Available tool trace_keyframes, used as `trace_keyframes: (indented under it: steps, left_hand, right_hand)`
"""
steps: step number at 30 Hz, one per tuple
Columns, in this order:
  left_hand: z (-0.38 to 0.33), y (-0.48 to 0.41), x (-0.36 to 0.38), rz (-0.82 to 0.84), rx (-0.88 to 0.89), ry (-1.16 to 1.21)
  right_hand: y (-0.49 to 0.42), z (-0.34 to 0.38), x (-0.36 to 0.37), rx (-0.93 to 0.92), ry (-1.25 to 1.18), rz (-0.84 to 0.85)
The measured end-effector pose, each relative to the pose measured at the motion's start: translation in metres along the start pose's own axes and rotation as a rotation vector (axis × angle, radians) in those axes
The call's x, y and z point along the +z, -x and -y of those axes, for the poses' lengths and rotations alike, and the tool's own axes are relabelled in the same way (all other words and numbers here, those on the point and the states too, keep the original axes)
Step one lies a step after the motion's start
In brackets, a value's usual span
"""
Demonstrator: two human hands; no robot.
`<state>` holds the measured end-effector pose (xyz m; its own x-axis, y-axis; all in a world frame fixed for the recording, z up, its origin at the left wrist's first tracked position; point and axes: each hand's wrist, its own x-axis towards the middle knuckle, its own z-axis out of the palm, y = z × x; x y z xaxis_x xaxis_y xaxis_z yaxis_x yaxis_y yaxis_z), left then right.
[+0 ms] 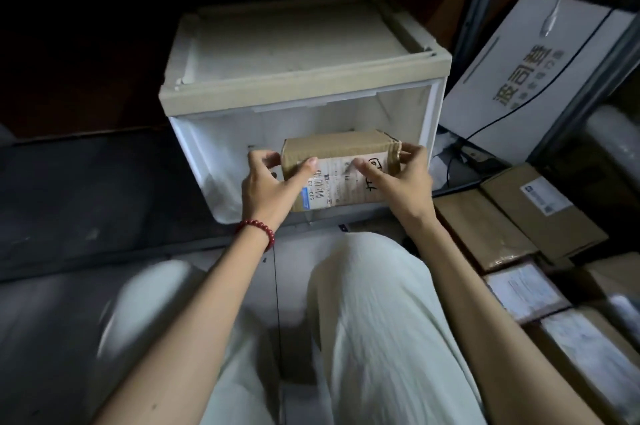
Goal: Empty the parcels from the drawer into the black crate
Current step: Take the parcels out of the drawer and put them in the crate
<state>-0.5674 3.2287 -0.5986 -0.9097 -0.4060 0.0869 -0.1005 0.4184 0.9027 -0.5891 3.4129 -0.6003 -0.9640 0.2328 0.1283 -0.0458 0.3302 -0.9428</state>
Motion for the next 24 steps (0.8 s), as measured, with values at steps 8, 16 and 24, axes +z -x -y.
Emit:
trace_keyframes:
  steps: [8, 16, 24]
  left_hand:
    - [0.005, -0.002, -0.008, 0.133, 0.11, 0.091]
    - [0.017, -0.011, -0.002, 0.255, 0.049, 0.23]
    - [0.037, -0.014, -0.001, 0.308, 0.038, 0.161]
  right_hand:
    - [0.019, -0.01, -0.008, 0.078, -0.078, -0.024]
    - [0.017, -0.011, -0.005, 0.062, -0.06, 0.014]
    - [0.018, -0.012, -0.004, 0.049, -0.079, 0.075]
